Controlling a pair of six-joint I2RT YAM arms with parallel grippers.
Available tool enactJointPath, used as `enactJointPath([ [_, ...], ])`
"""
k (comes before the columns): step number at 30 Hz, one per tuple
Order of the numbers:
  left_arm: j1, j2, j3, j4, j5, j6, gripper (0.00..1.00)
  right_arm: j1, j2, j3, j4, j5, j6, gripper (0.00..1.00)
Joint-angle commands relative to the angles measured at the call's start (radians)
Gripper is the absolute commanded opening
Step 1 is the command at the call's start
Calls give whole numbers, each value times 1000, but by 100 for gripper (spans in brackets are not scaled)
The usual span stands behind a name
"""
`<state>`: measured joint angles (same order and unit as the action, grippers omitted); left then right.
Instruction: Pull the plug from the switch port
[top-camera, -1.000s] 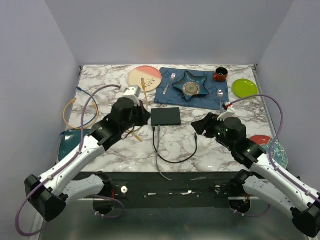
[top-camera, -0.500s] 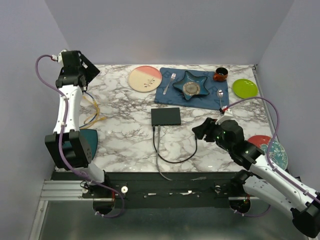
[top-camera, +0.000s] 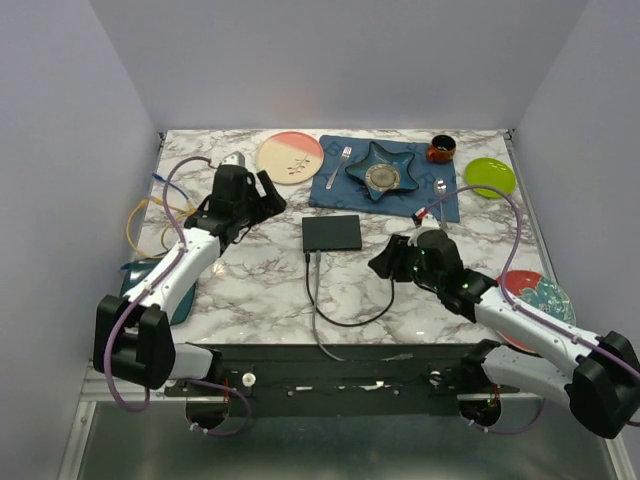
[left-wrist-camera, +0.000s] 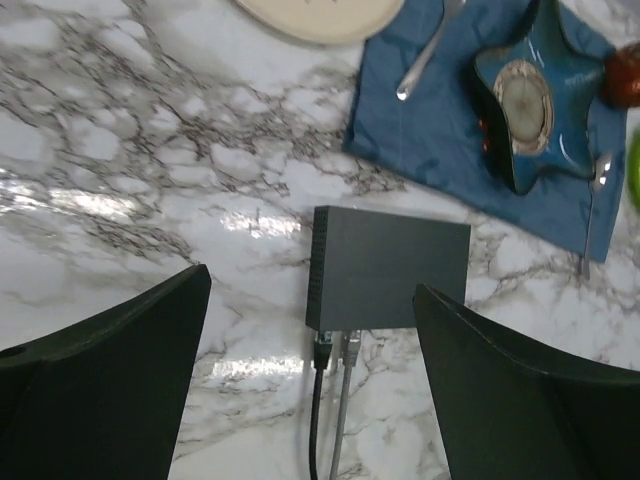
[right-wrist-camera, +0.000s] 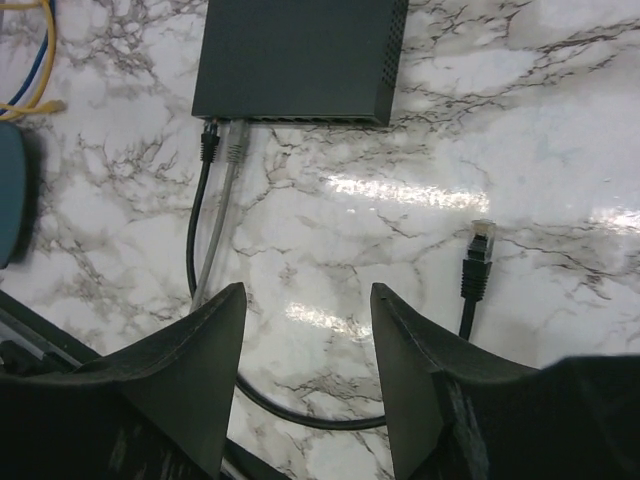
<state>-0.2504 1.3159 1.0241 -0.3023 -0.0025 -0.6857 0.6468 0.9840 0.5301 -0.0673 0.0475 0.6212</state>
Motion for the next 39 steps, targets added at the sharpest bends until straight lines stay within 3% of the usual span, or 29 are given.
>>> enactJointPath([
  [1,-56,110,-68,157,85,-20,89,1,96,-8,158,-121,58,60],
  [2,-62,133,-68,160,90,-20,84,1,116,-7,175,-135,77,60],
  [7,-115,239,-65,150,81,-37,81,1,270,-7,357,-268,149,58],
  [15,-170,256,-139,278,179,-57,70,1,625,68,624,-396,317,55],
  [22,-173,315,-87,213,153,-31,56,1,806,149,794,-433,429,52],
  [27,-173,342,-75,174,113,-32,48,1,854,220,752,-425,414,52],
  [31,-173,312,-87,170,87,-41,48,1,820,211,735,-404,379,51],
  [36,-184,232,-174,241,81,-99,70,1,719,275,523,-318,230,50],
  [39,-201,163,-286,323,81,-149,75,1,700,387,322,-220,128,47],
])
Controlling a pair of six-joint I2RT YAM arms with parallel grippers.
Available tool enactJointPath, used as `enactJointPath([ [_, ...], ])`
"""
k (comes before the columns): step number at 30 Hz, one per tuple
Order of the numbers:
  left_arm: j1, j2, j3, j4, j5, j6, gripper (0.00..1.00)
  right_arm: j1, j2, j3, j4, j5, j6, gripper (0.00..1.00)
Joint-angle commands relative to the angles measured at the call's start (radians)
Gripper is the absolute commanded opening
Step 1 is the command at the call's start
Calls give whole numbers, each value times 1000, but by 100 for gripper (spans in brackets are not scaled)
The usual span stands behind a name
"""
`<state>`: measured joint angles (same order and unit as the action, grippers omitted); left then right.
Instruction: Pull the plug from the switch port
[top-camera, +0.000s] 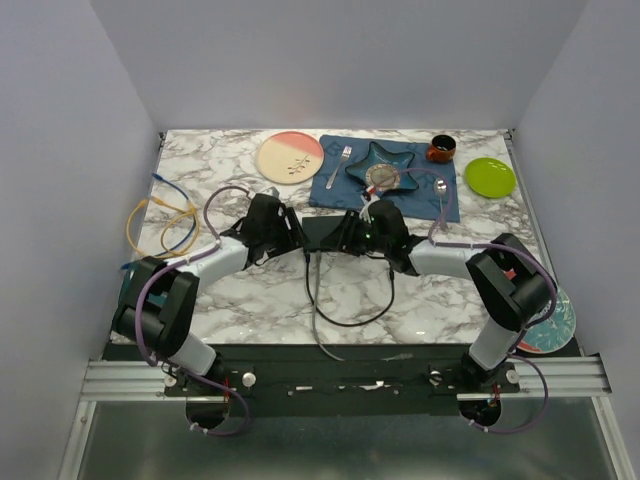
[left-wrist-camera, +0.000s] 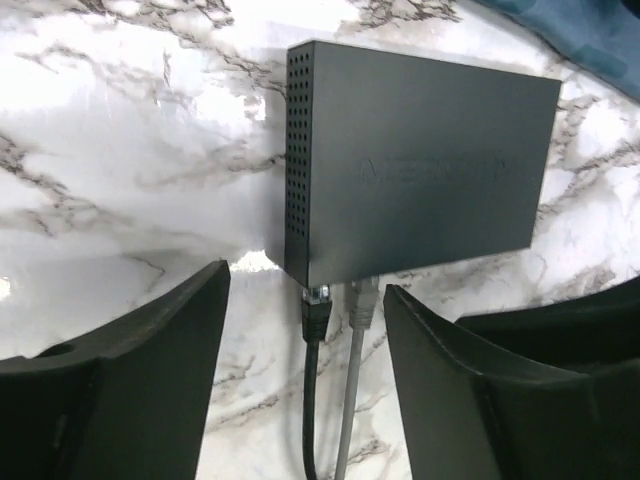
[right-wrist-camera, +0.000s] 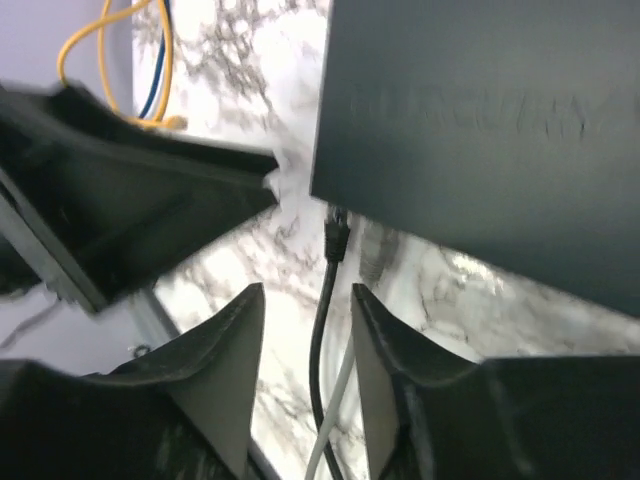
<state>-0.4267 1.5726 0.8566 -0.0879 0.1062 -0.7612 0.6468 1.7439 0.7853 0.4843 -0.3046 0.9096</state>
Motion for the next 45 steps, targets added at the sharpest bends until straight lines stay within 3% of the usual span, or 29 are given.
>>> enactJointPath([
  [1,-27,-126,-149,173,-28,-108,75,-1,-58,156,-296,180,-188,45],
  [5,-27,-197,-344,364,-17,-211,73,-29,-21,262,-386,231,-261,29],
  [6,-27,-210,-373,431,-17,-234,71,-39,-11,313,-409,242,-265,19],
  [12,-40,-255,-490,563,-5,-320,67,-68,140,554,-642,393,-393,7],
  [17,-58,-253,-550,648,1,-339,67,-72,253,710,-753,443,-457,4],
  [22,-58,-221,-591,754,3,-371,67,-72,310,730,-759,441,-459,4],
  [33,-60,-214,-616,754,-37,-385,67,-72,391,769,-774,430,-480,4],
  [40,-58,-97,-558,743,-42,-362,67,-68,372,692,-757,389,-445,4],
  [45,-60,4,-525,810,-8,-391,66,-68,306,539,-698,375,-410,4],
])
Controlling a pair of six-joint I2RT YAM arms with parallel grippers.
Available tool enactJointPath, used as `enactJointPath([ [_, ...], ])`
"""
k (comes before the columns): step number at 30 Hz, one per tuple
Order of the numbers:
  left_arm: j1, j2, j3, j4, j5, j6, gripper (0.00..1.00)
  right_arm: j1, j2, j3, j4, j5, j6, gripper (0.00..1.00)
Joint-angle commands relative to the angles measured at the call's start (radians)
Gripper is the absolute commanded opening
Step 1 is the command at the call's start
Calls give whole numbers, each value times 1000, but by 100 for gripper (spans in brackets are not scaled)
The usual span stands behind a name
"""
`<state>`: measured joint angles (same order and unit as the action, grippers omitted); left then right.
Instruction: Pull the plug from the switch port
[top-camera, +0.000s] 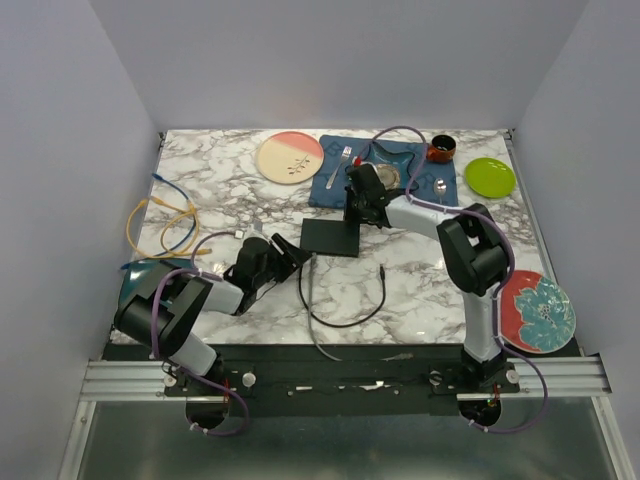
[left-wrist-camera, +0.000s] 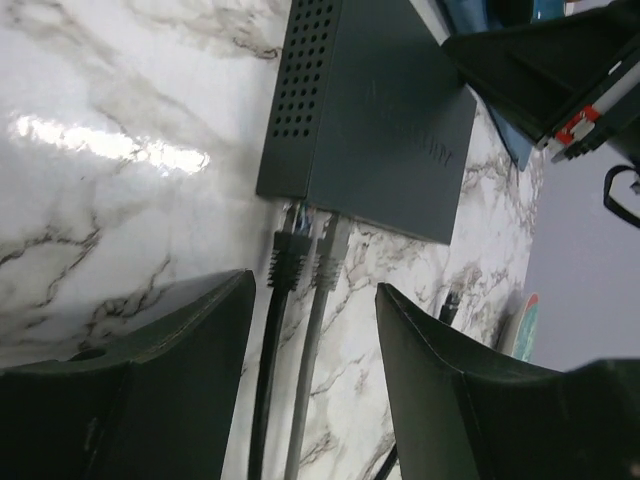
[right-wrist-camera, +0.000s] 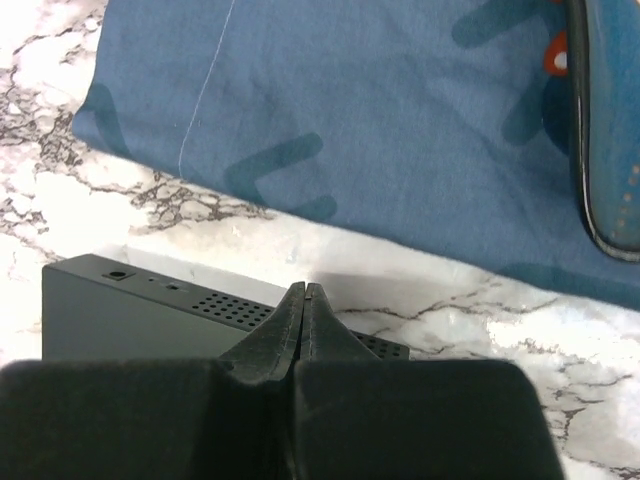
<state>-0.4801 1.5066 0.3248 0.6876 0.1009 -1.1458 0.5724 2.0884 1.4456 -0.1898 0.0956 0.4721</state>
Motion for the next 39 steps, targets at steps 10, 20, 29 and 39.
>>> enactJointPath([
  [10,-37,44,-81,132,13,-34,60,20,-195,-315,53,-60,86,4],
  [20,-100,11,-122,139,-6,-37,57,26,-333,-349,58,13,103,7],
  [29,-112,-29,-124,99,-29,-6,56,32,-449,-445,180,-297,154,8],
  [39,-112,40,-90,121,-23,-11,56,34,-373,-591,417,-562,238,8],
])
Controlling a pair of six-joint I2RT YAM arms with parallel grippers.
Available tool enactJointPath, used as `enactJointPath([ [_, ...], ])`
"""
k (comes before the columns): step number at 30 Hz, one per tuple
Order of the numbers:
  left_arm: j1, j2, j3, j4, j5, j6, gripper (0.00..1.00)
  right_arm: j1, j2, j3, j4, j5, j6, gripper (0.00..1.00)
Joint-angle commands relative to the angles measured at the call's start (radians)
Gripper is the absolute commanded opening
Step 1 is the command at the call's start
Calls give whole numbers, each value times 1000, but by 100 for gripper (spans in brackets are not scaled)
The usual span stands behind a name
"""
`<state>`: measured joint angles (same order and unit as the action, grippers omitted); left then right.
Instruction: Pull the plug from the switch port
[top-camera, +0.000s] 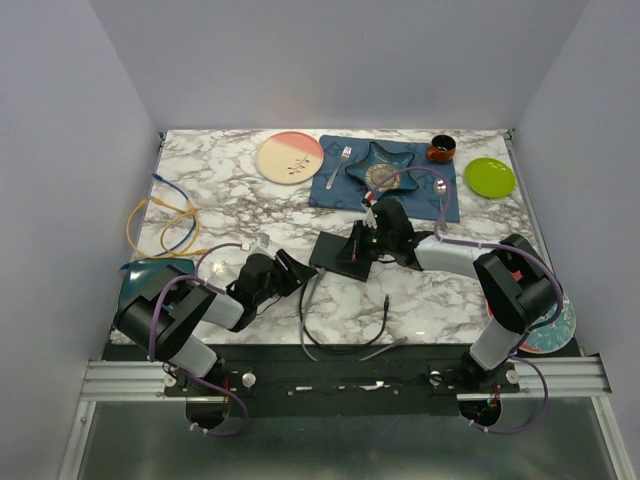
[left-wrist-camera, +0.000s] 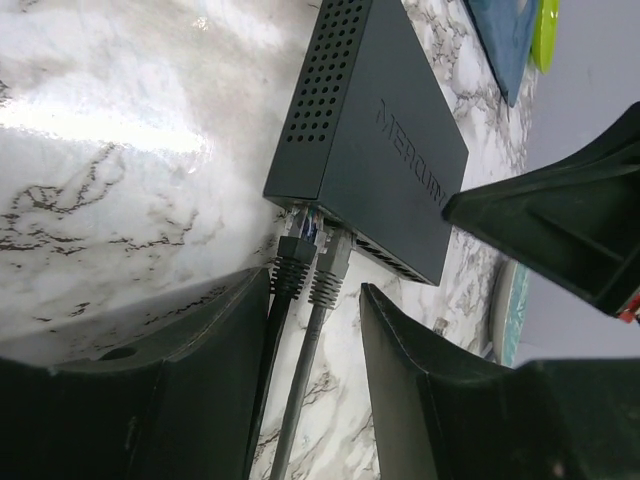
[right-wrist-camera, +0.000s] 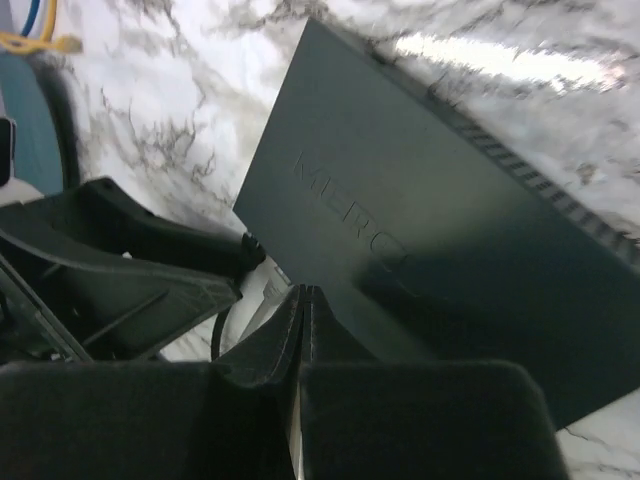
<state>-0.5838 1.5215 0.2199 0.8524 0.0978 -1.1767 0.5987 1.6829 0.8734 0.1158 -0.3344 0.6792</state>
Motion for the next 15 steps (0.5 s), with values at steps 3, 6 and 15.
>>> enactJointPath([
  [3,-7,2,36,-99,-41,34,65,7,61,-22,139,-164,42,8],
  [6,-7,-50,64,-191,-73,58,75,7,89,-21,148,-167,51,7],
  [15,-1,-170,116,-444,-181,138,99,6,184,-30,199,-169,100,7],
])
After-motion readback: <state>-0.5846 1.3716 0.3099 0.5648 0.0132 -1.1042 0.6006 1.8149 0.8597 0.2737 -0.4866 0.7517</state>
